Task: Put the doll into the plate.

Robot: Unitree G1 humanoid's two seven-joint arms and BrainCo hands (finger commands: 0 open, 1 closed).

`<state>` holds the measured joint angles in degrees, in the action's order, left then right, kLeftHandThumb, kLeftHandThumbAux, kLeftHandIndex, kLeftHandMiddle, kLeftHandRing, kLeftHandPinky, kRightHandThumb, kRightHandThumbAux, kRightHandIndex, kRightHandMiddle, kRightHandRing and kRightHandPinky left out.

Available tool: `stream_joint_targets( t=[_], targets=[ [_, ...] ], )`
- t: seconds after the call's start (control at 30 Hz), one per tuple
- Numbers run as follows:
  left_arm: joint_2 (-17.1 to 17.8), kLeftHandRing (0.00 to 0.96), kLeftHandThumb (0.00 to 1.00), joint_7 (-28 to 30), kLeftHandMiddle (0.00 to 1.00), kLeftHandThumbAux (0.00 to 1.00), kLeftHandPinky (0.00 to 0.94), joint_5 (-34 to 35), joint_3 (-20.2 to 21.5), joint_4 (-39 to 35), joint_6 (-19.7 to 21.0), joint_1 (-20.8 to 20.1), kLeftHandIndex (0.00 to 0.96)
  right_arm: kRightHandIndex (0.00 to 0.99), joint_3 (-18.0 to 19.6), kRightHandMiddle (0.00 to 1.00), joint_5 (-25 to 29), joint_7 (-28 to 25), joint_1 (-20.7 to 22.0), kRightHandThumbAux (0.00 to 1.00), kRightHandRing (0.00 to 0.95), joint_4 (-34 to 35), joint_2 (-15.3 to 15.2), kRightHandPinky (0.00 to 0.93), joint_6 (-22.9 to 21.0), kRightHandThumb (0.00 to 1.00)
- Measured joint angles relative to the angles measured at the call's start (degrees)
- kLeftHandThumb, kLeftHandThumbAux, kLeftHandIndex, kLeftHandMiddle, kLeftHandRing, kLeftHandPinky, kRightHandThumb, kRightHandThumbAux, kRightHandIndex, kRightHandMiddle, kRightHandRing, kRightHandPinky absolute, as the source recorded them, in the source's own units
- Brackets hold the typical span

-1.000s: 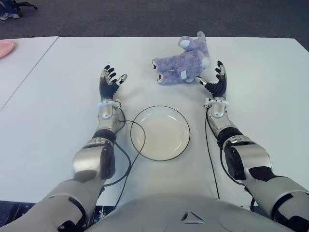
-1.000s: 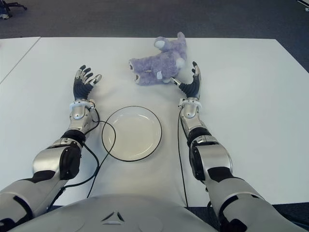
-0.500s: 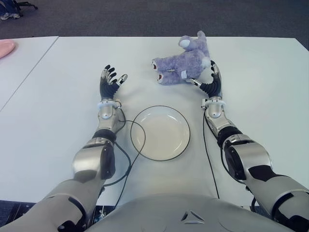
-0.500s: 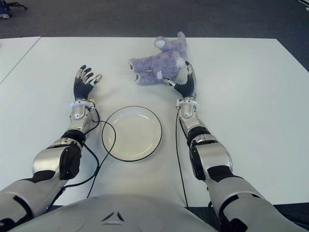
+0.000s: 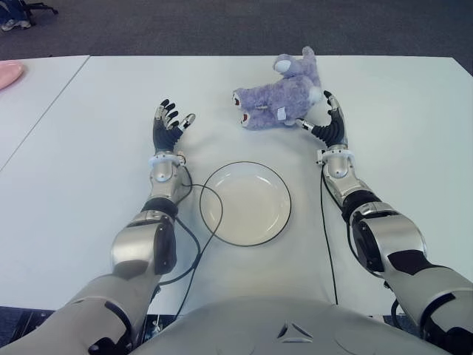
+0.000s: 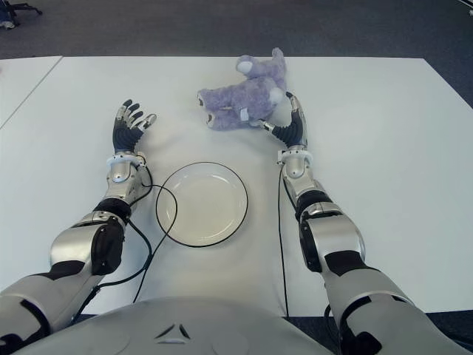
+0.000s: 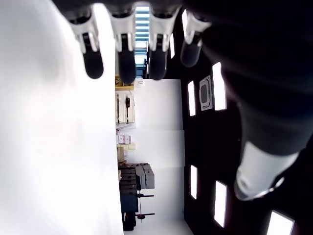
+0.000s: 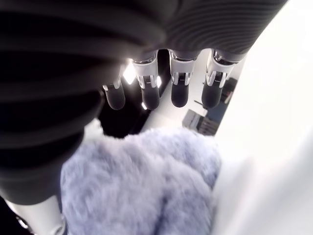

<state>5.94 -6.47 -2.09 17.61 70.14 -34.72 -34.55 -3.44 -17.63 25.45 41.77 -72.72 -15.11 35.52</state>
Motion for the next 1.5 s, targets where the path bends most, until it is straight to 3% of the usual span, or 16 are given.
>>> stream_joint_targets(
  t=[0.33, 0.7, 0.93, 1.1, 1.5],
  targets=[
    [0.00, 0.161, 0.000, 0.00, 0.163, 0.723, 0.179, -0.02, -0.11, 0.00, 0.01, 0.00, 0.122, 0.102, -0.19, 0.032, -0.40, 0.10, 2.78, 0.681, 0.048, -0.04, -1.19, 0.126, 0.01, 0.195],
    [0.00, 0.150, 0.000, 0.00, 0.150, 0.720, 0.165, -0.02, -0.21, 0.00, 0.10, -0.01, 0.106, 0.131, -2.82, 0.034, -3.46, 3.25, 4.28, 0.656, 0.069, -0.06, -2.85, 0.173, 0.01, 0.207],
    [0.01, 0.151, 0.000, 0.00, 0.151, 0.714, 0.164, -0.04, -0.34, 0.00, 0.10, -0.01, 0.104, 0.148, -4.11, 0.040, -4.90, 4.52, 5.07, 0.654, 0.071, -0.11, -4.14, 0.150, 0.01, 0.223],
    [0.02, 0.151, 0.000, 0.00, 0.153, 0.701, 0.156, -0.04, -0.42, 0.00, 0.10, -0.01, 0.104, 0.146, -4.58, 0.028, -5.22, 4.91, 5.93, 0.668, 0.082, -0.13, -4.81, 0.204, 0.01, 0.236],
    [0.02, 0.152, 0.000, 0.00, 0.154, 0.685, 0.164, -0.07, -0.55, 0.00, 0.10, -0.01, 0.101, 0.111, -5.45, 0.000, -5.43, 4.20, 7.27, 0.707, 0.021, -0.13, -5.36, 0.067, -0.17, 0.241]
  ],
)
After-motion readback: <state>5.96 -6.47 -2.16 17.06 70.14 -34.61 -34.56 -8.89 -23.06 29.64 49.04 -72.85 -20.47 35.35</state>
